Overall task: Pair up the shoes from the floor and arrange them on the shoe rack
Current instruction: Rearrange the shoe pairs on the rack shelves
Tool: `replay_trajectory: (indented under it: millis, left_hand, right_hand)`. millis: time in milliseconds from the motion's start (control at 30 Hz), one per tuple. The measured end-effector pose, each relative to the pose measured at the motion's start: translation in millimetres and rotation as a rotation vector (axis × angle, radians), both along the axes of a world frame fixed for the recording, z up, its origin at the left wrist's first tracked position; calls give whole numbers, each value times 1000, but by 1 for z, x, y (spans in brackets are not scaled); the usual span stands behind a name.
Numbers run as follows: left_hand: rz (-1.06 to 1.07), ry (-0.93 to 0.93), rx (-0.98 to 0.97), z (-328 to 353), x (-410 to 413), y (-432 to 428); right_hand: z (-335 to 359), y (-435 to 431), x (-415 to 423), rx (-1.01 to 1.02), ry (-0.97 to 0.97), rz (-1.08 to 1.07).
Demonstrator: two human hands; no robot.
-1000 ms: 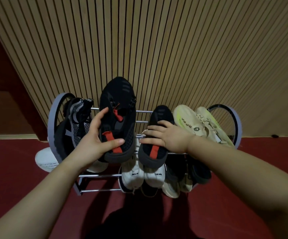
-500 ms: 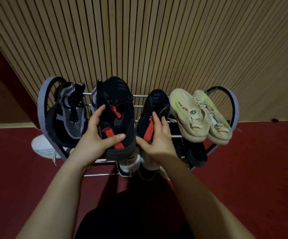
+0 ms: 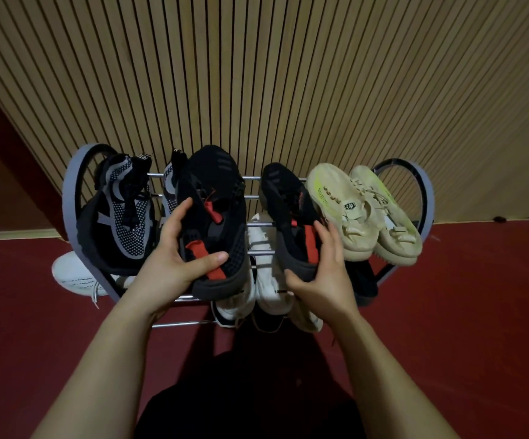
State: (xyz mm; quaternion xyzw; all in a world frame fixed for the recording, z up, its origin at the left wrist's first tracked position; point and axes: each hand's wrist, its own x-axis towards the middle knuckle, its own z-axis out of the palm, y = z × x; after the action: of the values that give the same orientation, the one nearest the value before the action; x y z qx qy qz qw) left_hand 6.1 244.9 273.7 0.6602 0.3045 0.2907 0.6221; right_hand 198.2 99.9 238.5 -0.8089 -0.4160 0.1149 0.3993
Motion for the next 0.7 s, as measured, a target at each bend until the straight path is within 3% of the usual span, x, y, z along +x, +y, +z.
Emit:
replay_trajectory:
  millis: [200,500,700]
  left_hand:
    - [-44,-11,-58,-5,12,-8]
    - [-30,-11,-92,-10,17,-16]
    - [-42,1,-80,-9,23,-16]
  right_hand:
    - [-8,5,-8,-38,-24,-161]
    - [-27,18,-23,54,-259,-471]
    - [-27,29,-21,48,-274,-490]
